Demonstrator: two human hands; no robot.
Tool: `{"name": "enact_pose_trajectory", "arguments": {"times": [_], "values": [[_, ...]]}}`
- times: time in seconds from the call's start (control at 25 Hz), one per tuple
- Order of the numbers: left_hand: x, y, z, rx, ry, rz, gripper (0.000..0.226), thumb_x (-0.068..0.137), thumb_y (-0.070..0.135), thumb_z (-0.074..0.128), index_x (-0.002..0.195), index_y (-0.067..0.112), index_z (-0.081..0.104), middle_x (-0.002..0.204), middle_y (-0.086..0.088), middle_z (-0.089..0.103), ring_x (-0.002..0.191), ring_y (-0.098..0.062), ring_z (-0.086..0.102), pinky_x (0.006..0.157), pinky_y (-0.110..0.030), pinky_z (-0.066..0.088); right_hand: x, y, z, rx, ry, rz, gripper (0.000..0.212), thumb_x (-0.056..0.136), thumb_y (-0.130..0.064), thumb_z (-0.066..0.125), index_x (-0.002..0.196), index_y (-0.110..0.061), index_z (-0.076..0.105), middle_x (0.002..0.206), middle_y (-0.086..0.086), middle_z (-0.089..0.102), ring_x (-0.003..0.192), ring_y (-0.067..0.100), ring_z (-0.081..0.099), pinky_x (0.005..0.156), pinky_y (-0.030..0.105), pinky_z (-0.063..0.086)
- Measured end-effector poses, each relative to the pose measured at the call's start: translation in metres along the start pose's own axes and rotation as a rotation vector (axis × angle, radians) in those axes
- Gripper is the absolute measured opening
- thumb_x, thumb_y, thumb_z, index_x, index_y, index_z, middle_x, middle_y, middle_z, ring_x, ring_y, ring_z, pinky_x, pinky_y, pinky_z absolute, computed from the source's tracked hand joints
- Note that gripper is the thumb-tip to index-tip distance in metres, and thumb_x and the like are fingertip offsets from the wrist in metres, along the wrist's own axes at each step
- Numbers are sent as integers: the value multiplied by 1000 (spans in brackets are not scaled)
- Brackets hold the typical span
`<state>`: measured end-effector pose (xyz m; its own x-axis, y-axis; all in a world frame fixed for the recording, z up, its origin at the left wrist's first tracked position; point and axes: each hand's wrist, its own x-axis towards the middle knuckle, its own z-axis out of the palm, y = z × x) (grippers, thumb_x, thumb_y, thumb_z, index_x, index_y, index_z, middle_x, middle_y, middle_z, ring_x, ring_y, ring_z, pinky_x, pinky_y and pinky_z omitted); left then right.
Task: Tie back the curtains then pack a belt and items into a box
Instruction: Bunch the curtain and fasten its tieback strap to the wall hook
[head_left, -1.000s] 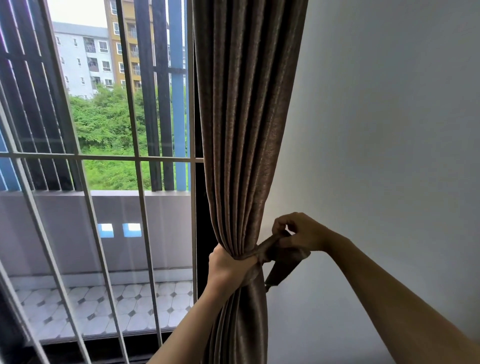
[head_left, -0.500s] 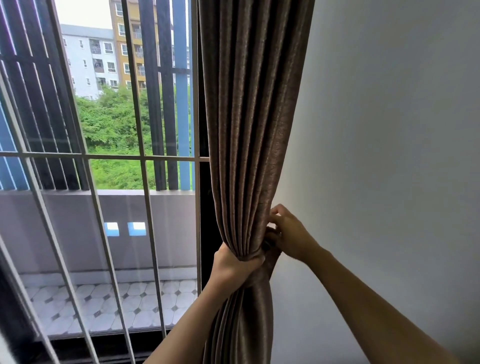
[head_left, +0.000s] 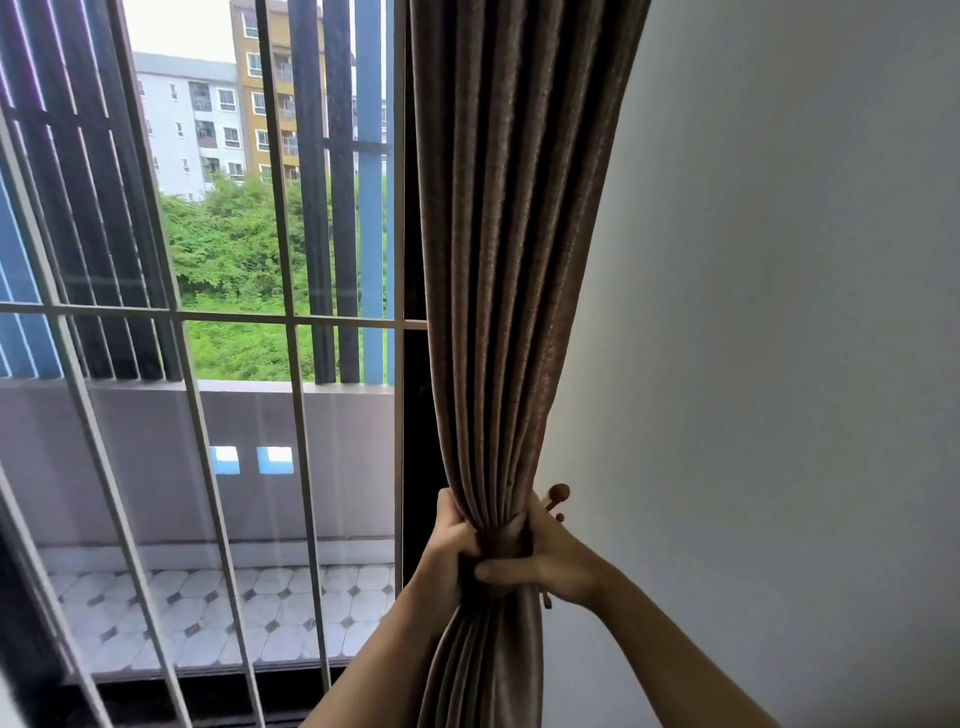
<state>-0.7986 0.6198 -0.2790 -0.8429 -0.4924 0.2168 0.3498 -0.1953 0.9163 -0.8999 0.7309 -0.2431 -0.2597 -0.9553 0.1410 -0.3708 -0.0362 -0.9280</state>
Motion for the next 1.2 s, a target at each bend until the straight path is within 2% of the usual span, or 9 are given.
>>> {"name": "enact_pose_trajectory", "arguments": {"times": [0.16,0.32,0.48,0.6,0.68,0.8,0.88,1.04,1.2], "values": [[-1,8,5,-68,78,-75,30,89,9,43,116,15,51,111,-16,61,101,-25,64,75,-29,55,5,6,20,-47,253,-83,73,64,-19,83,125,-26,44,118,-5,61,110,2,59,92,18,49],[10,19,-3,211,54,-108,45,92,-5,41,124,26,44,114,-3,59,104,-13,61,78,-20,53,9,11,26,-107,402,-103,71,56,-20,88,117,-27,52,108,-10,66,101,0,63,88,19,53],[19,30,-18,466,-38,-168,40,84,-12,43,108,18,55,92,-1,64,80,-3,66,70,-19,54,9,12,22,-135,374,-91,67,58,-23,88,117,-19,57,104,-7,69,96,3,66,81,18,55],[26,42,-20,613,-81,-180,16,77,10,56,87,23,59,75,1,65,74,-12,63,71,-30,52,5,13,16,-131,325,-65,65,61,-18,86,118,-15,56,104,-7,67,95,1,64,77,13,52],[32,51,-24,657,-102,-181,17,87,12,57,73,19,62,59,9,65,61,-3,60,65,-22,48,3,13,12,-143,300,-44,67,60,-22,86,119,-17,54,105,-9,65,96,-2,62,78,13,52],[39,67,-33,785,-214,-98,10,83,20,65,80,10,66,73,-5,68,71,-13,63,71,-28,52,2,15,13,-161,330,-62,78,56,-29,86,122,-23,46,113,-9,58,101,-1,58,84,16,52],[44,78,-40,931,-236,-19,42,67,40,70,89,4,65,86,-21,66,81,-31,63,79,-42,53,4,17,14,-161,361,-78,85,53,-34,86,124,-24,41,117,-9,53,105,2,56,85,17,52],[45,81,-41,1282,-209,346,31,74,39,58,90,14,66,83,-7,62,73,-25,60,68,-38,52,7,18,15,-146,333,-44,70,57,-27,86,118,-24,51,108,-9,63,100,9,62,79,16,53],[37,68,-43,1521,-86,510,31,74,51,41,94,30,49,77,-10,69,63,-30,62,53,-31,44,9,17,12,-159,326,-33,73,58,-30,84,121,-24,49,107,-12,63,97,7,62,76,11,52]]}}
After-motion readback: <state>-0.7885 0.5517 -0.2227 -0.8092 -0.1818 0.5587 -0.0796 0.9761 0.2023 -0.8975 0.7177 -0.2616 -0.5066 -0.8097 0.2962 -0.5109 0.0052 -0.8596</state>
